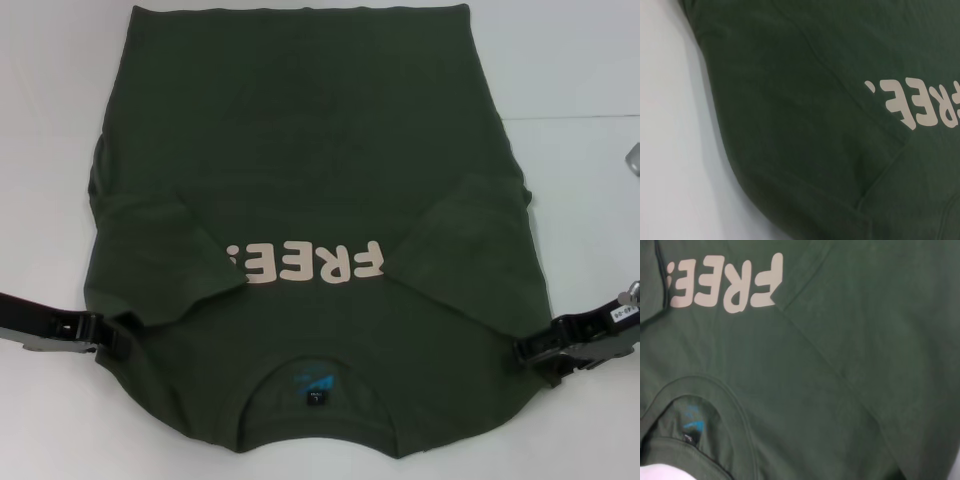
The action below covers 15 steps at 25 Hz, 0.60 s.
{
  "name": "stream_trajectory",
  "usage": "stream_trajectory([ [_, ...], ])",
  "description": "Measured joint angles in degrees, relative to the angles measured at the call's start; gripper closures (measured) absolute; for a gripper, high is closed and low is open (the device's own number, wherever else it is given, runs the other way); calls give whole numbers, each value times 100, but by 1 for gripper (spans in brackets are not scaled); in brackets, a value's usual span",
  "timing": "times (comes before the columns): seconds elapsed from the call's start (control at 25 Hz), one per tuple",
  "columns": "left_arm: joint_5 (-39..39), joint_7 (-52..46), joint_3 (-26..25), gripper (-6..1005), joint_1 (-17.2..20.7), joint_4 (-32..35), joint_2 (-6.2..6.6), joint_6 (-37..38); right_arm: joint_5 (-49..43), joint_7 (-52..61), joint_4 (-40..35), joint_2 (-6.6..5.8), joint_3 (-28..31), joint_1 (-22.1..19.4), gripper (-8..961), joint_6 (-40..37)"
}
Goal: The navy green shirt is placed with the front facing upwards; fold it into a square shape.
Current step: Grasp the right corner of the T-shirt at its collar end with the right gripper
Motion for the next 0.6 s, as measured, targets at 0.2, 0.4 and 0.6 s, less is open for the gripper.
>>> stream_trajectory([
  [0.2,0,-3,-9,950,0,0,-3,-1,4,-26,96,6,-2,34,125,37],
  [0.4,0,0,-13,950,1,0,-3,-6,6,-23,99,11,-2,41,129,74],
  [0.6,0,2,-15,950,1,0,-3,-9,-21,3,68,11,-2,81,133,99],
])
